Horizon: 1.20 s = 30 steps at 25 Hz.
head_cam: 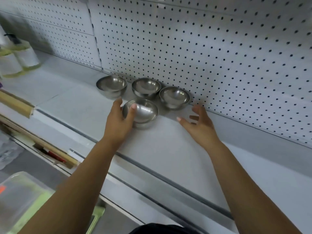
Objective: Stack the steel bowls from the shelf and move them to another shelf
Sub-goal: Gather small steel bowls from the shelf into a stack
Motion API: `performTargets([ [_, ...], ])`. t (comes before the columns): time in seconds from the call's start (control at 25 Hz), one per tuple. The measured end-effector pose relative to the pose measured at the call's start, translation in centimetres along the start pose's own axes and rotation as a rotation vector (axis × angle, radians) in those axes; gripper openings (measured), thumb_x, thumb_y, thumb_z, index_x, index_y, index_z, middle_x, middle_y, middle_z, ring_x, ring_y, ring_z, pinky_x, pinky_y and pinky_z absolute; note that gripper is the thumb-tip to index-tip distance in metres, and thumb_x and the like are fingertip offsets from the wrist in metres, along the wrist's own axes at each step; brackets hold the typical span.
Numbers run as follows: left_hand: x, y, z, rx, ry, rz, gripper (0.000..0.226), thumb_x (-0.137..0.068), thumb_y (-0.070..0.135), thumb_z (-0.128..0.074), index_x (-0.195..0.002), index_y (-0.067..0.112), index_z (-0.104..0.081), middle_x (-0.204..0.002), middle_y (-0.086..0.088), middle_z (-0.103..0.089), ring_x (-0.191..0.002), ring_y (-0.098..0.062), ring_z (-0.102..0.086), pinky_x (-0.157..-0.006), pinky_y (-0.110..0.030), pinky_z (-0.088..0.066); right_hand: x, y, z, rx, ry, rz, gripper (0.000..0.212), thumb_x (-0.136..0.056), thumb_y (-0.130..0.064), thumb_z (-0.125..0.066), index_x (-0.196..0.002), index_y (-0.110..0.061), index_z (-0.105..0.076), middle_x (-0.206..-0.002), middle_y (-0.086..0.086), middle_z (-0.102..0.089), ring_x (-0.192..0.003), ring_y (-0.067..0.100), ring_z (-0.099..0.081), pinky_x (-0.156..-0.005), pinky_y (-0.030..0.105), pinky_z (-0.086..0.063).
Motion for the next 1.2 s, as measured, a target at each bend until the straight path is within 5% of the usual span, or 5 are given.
performTargets([
  [0.36, -0.5, -1.5, -0.3, 0.094, -0.019, 0.016, 0.057, -0.1, 0.06, -0.039, -0.145, 0.026, -0.047, -0.133, 0.016, -0.058, -0.119, -0.006, -0.054, -0.099, -0.025, -0.04, -8.7, 1.1, -2.5, -0.134, 0.062, 0.029, 0.118, -0.061, -0.055, -0.097, -0.155, -0.018, -0.035, -0.145, -0.006, -0.054, -0.127, 0.015, -0.059, -0.107, 0.041, -0.052],
  [0.72, -0.2, -1.8, -0.3, 0.106, 0.019, -0.013, 0.041, -0.105, 0.053, -0.039, -0.131, 0.028, -0.058, -0.117, 0.021, -0.065, -0.108, 0.008, -0.058, -0.087, -0.015, -0.042, -7.6, 0.7, -2.3, -0.322, 0.141, 0.13, 0.063, -0.067, -0.05, -0.093, -0.122, -0.029, -0.068, -0.113, -0.013, -0.073, -0.105, 0.007, -0.069, -0.088, 0.028, -0.053],
  [0.92, -0.2, -2.4, 0.6, 0.225, 0.113, -0.001, 0.041, -0.108, 0.046, -0.039, -0.108, 0.024, -0.074, -0.106, 0.008, -0.074, -0.103, -0.005, -0.066, -0.089, -0.023, -0.049, -4.9, -1.3, -1.5, -0.516, 0.151, 0.117, 0.068, -0.059, -0.061, -0.079, -0.113, -0.021, -0.071, -0.092, -0.019, -0.075, -0.086, -0.004, -0.07, -0.078, 0.016, -0.051],
  [1.08, -0.4, -2.9, 0.8, 0.302, 0.159, 0.031, 0.047, -0.109, 0.045, -0.038, -0.1, 0.023, -0.078, -0.099, 0.007, -0.078, -0.098, -0.011, -0.072, -0.09, -0.025, -0.053, -3.0, -3.9, -4.4, -0.558, -0.011, 0.19, 0.076, -0.065, -0.035, -0.094, -0.132, -0.018, -0.062, -0.118, -0.007, -0.074, -0.099, -0.008, -0.07, -0.081, 0.011, -0.054],
  [1.2, -0.3, -2.9, 0.8, 0.317, 0.18, 0.033, 0.049, -0.109, 0.046, -0.037, -0.1, 0.022, -0.079, -0.097, 0.007, -0.079, -0.094, -0.008, -0.073, -0.087, -0.023, -0.054, -1.8, -4.1, -6.6, -0.497, -0.114, 0.221, 0.095, -0.055, -0.048, -0.094, -0.141, -0.029, -0.057, -0.134, -0.008, -0.068, -0.118, 0.004, -0.068, -0.094, 0.02, -0.057],
])
Point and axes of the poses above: each hand's wrist, its own x-axis away from the middle knuckle, its own z-axis out of the back of the hand, y = z × x, the point moved 7 cm from there along -x, towards the middle knuckle
